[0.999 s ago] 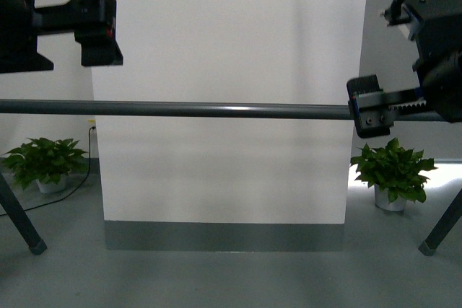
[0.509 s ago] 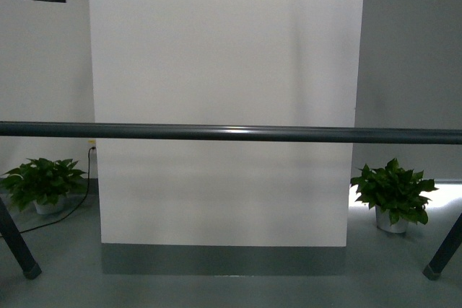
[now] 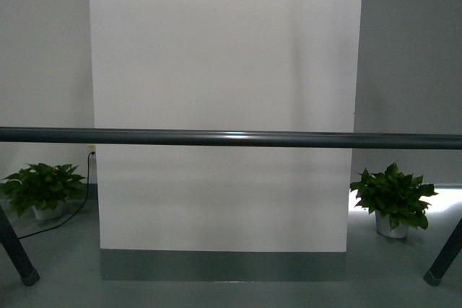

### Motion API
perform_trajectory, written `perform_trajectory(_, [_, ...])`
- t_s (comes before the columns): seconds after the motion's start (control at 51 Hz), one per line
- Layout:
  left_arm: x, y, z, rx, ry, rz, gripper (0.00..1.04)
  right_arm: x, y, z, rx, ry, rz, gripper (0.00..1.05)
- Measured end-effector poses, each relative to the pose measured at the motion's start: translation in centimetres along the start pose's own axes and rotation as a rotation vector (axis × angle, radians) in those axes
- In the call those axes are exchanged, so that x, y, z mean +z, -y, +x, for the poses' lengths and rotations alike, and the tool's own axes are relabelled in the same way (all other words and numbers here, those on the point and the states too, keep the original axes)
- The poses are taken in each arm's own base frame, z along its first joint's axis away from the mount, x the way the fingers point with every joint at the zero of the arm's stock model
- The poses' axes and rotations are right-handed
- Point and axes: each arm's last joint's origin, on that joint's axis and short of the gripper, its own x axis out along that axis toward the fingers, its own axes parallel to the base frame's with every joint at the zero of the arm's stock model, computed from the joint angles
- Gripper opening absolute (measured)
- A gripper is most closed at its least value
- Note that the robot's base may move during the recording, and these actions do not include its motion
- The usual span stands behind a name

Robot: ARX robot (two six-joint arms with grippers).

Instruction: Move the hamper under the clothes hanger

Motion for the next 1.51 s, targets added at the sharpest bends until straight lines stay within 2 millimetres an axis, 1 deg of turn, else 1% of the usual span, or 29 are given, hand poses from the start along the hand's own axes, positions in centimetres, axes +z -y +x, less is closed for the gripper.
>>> perform_trajectory(0.039, [-1.4,-0.2,-0.5,0.025,-0.016,0.000,0.78,-1.3,0.6,-0.6,0.093,-0.095,-0.012,0.78])
perform_trajectory(0.098, [-3.1,-0.4,-0.9,0.036,-0.021,-0.002,0.67,-4.0,1.1,-1.4,0.144,-0.192,-0.010,0.67])
perform_trajectory(0.137, [-5.0,-0.8,-1.2,0.050,-0.033,-0.007,0.54,-6.4,1.7,-2.1,0.157,-0.224,0.014,0.55])
perform_trajectory(0.216, [-7.0,-1.0,-1.5,0.043,-0.043,-0.008,0.40,-8.6,2.3,-2.7,0.148,-0.242,0.027,0.40])
perform_trajectory(0.255, [-7.8,-1.1,-1.7,0.040,-0.045,-0.009,0.33,-9.6,2.7,-3.1,0.145,-0.245,0.031,0.33])
perform_trajectory(0.274, [-8.0,-1.1,-1.7,0.041,-0.045,-0.010,0.31,-10.0,2.8,-3.2,0.143,-0.243,0.034,0.30])
perform_trajectory(0.313, [-8.7,-1.2,-1.9,0.043,-0.046,-0.010,0.24,-10.5,3.0,-3.5,0.142,-0.241,0.037,0.24])
perform_trajectory(0.353, [-9.0,-1.3,-2.0,0.043,-0.045,-0.010,0.20,-10.8,3.2,-3.7,0.143,-0.239,0.039,0.21])
perform_trajectory(0.431, [-9.9,-1.8,-2.3,0.020,-0.043,-0.011,0.09,-11.8,3.5,-4.1,0.143,-0.236,0.042,0.10])
perform_trajectory(0.47, [-10.4,-2.1,-2.4,0.031,-0.043,-0.012,0.03,-12.4,3.7,-4.4,0.143,-0.236,0.044,0.03])
perform_trajectory(0.49, [-10.7,-2.2,-2.5,0.039,-0.043,-0.013,0.03,-12.7,3.8,-4.5,0.142,-0.237,0.043,0.01])
perform_trajectory(0.509, [-11.1,-2.3,-2.6,0.050,-0.044,-0.012,0.04,-13.2,3.9,-4.6,0.142,-0.239,0.044,0.02])
perform_trajectory(0.588, [-11.8,-2.3,-2.8,0.051,-0.047,-0.013,0.03,-14.1,4.2,-5.0,0.137,-0.243,0.043,0.02])
perform_trajectory(0.784, [-13.2,-2.3,-3.1,0.048,-0.048,-0.013,0.03,-15.7,4.6,-5.6,0.138,-0.248,0.043,0.02])
perform_trajectory(0.842, [-13.7,-2.3,-3.3,0.048,-0.047,-0.013,0.03,-16.2,5.2,-5.9,0.164,-0.246,0.048,0.02])
perform_trajectory(0.901, [-14.1,-2.3,-3.4,0.048,-0.047,-0.013,0.03,-16.7,5.6,-6.0,0.140,-0.246,0.045,0.02])
perform_trajectory(0.999, [-14.8,-2.3,-3.6,0.047,-0.048,-0.013,0.03,-17.4,5.7,-6.4,0.131,-0.246,0.044,0.02])
perform_trajectory(1.215, [-15.5,-2.3,-3.9,0.048,-0.040,-0.012,0.03,-18.3,5.7,-6.9,0.132,-0.245,0.045,0.02])
perform_trajectory(1.273, [-15.8,-2.2,-4.4,0.048,-0.058,-0.013,0.03,-18.5,5.7,-7.0,0.132,-0.243,0.045,0.02])
perform_trajectory(1.313, [-16.1,-2.2,-4.8,0.048,-0.058,-0.013,0.03,-18.6,5.7,-7.4,0.132,-0.252,0.044,0.02])
perform_trajectory(1.371, [-16.0,-2.2,-5.0,0.049,-0.038,-0.012,0.03,-19.0,5.8,-8.0,0.133,-0.262,0.043,0.02])
perform_trajectory(1.43, [-16.1,-2.2,-5.0,0.050,-0.036,-0.012,0.03,-18.8,5.8,-8.2,0.133,-0.238,0.045,0.02])
perform_trajectory(1.509, [-16.4,-2.2,-5.0,0.048,-0.039,-0.012,0.03,-19.1,5.8,-8.2,0.133,-0.239,0.045,0.02])
